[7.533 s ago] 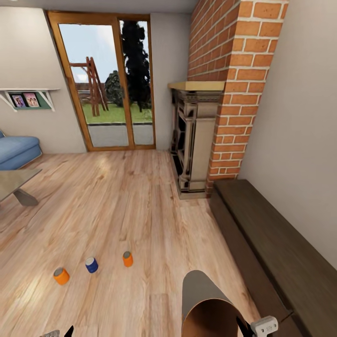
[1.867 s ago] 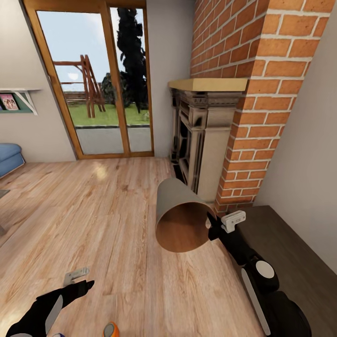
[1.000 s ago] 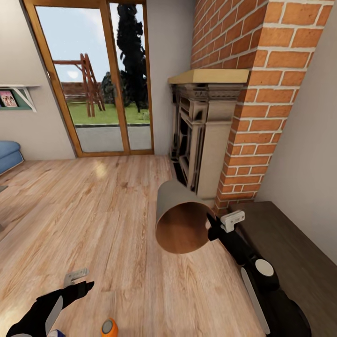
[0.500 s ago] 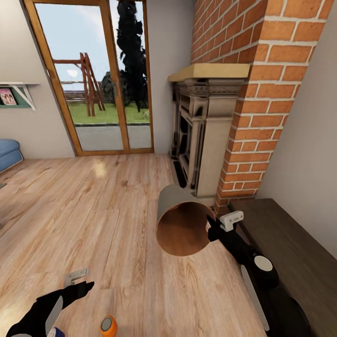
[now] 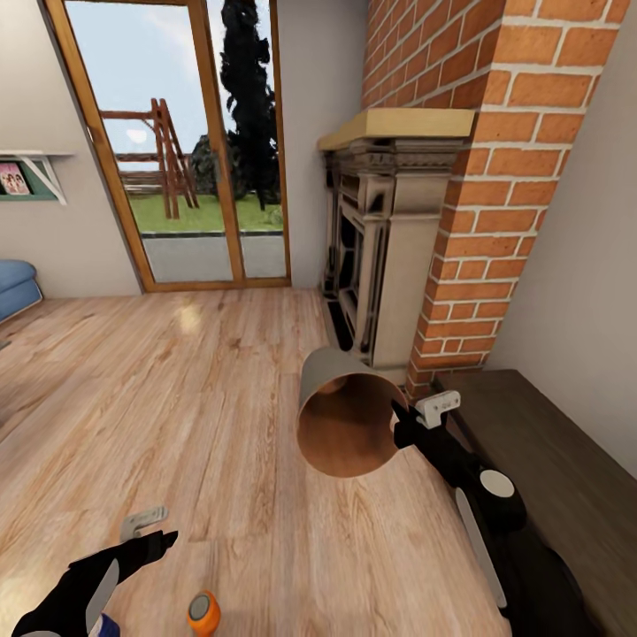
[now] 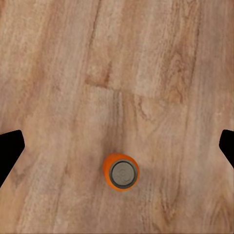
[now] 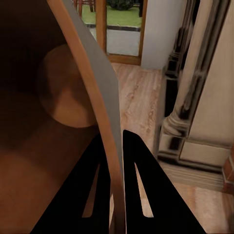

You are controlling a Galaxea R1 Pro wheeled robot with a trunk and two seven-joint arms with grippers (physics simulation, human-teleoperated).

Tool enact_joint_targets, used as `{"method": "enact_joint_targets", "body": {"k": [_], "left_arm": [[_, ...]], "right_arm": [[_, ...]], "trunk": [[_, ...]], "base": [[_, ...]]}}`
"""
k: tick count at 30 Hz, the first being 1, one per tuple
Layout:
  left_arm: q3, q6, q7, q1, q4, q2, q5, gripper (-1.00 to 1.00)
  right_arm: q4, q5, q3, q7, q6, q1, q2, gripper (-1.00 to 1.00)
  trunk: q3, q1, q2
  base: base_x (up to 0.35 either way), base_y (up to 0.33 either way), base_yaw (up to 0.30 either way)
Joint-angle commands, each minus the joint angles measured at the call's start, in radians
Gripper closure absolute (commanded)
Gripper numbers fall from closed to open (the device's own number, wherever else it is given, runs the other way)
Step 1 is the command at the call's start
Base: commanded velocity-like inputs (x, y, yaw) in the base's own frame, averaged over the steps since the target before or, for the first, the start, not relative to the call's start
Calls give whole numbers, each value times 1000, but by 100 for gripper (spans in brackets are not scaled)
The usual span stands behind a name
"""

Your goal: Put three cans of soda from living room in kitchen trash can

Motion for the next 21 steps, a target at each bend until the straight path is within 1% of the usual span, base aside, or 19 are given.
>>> {"method": "enact_joint_targets", "body": {"k": [1,7,21], "left_arm": [[0,-1,0,0,0,0,0,-100],[0,-3,0,0,0,0,0,-100],[0,-3,0,0,0,-1,0,-100]], "right_arm": [[-2,-12,-1,8,8,-4,0,100],[-1,-13,-1,8,32,-26,0,100],[-2,-13,-1,9,39,-68,1,100]], "trunk": [[-3,4,-7],[-22,27,-49],[-66,81,-147]], "base": [[0,0,0],[0,0,0],[0,0,0]]}}
